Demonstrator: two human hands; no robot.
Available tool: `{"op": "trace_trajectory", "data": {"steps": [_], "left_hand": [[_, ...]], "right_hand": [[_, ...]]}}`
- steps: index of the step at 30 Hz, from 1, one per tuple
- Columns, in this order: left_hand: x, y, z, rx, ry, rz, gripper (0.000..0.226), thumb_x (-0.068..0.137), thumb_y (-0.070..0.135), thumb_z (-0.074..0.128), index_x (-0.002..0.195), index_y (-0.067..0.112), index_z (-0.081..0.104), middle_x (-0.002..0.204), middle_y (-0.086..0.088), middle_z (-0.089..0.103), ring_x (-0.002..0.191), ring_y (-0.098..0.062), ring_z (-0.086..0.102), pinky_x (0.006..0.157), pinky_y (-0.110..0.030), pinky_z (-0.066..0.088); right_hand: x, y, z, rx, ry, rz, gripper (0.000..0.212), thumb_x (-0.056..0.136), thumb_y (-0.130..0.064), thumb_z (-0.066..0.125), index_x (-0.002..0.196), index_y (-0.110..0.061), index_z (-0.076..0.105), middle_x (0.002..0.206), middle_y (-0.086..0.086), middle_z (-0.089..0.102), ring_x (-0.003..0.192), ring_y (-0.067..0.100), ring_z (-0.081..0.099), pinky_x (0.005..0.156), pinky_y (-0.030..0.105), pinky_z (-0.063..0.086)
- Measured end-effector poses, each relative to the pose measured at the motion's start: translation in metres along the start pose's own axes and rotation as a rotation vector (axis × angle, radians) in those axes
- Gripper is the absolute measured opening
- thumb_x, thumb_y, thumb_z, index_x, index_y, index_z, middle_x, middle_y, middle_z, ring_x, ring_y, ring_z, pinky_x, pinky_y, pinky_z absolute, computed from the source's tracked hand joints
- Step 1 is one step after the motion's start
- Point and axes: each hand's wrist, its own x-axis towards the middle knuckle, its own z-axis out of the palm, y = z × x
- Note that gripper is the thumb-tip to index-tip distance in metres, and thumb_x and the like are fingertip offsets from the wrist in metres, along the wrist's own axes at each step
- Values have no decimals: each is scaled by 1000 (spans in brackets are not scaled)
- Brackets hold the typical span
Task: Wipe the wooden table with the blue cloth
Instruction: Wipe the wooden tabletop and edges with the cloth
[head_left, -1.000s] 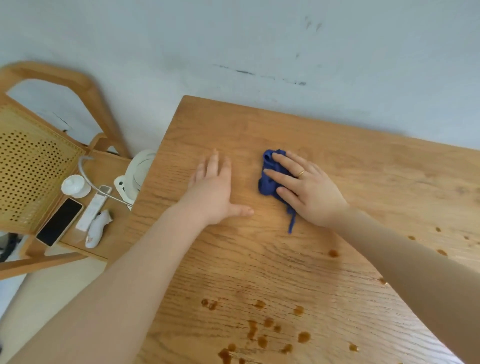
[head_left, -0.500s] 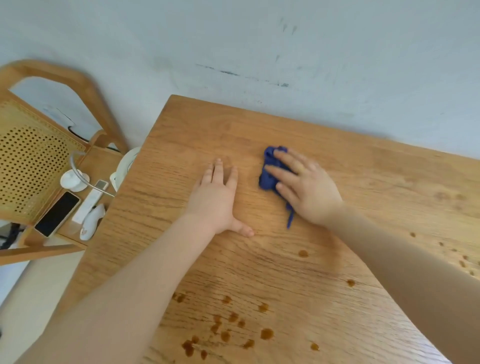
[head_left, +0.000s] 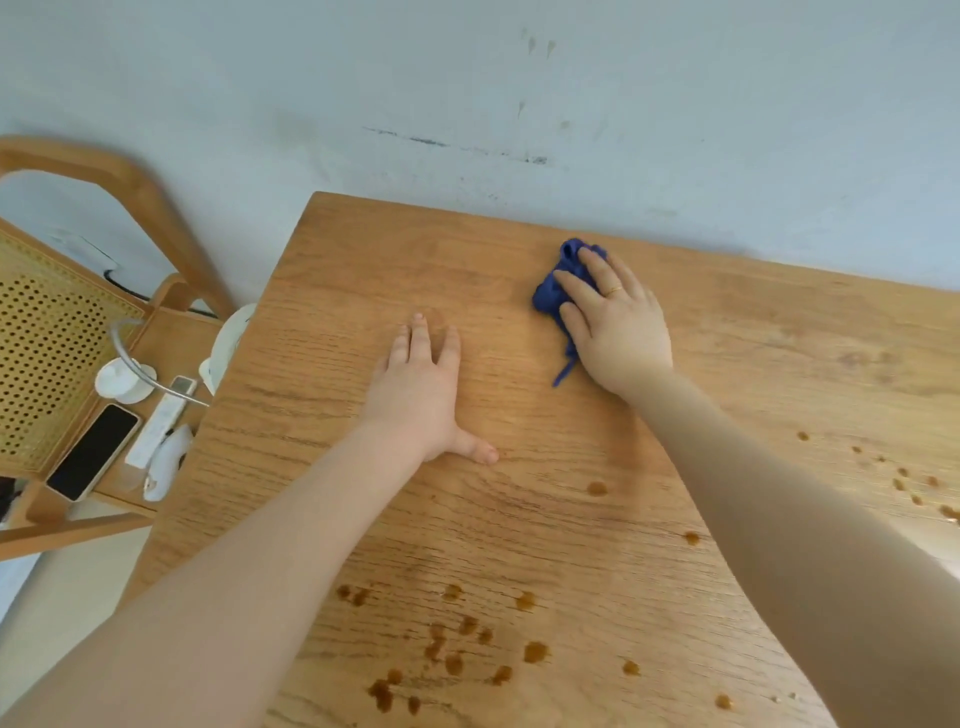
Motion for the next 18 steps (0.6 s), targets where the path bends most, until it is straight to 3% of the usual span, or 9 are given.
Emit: {"op": "trace_trajectory", "data": {"steps": [3,6,8,12,15,18], "left_hand": [[-1,-2,1,-16,13,4,137,53,71,70,149,18,-12,154,-16,-21,144,-30,-11,117,-41,7],[0,-3,1,-27,22,12,136,54,73,69,149,18,-12,154,-16,-21,144,-30,-10,117,-40,7],[1,-4,2,-28,15,21,137,54,74,67,148,18,-14,154,-15,-22,144,-30,-12,117,-40,5],[4,-6,6,-52,22,39,137,53,72,69,148,18,-15,154,-14,-24,144,-28,-14,116,-38,1],[5,-7,6,-60,25,39,139,52,72,70,148,18,-15,153,-15,-24,144,-28,-14,117,-38,1],[9,-5,5,-51,12,30,141,51,71,71,148,17,-16,153,-16,-25,144,-30,-14,116,-40,1]], "right_hand": [[-55,-33,1,11,-65,-237,47,90,-40,32,129,-23,52,145,6,40,135,31,33,103,45,31],[-55,-31,-3,18,-159,-423,45,89,-40,35,128,-23,53,145,4,41,133,30,36,101,44,35],[-29,-17,-1,26,-129,-324,47,89,-41,37,127,-20,51,146,3,38,137,28,30,106,47,33],[22,1,-3,-62,-27,139,41,94,-34,44,133,-23,44,155,7,15,141,30,11,113,44,11],[24,-5,-3,-126,-13,184,39,95,-32,41,134,-23,45,148,10,27,134,31,25,106,44,19],[-15,-19,-3,-60,23,66,43,92,-34,36,129,-20,52,143,10,41,131,34,36,102,47,29]]}}
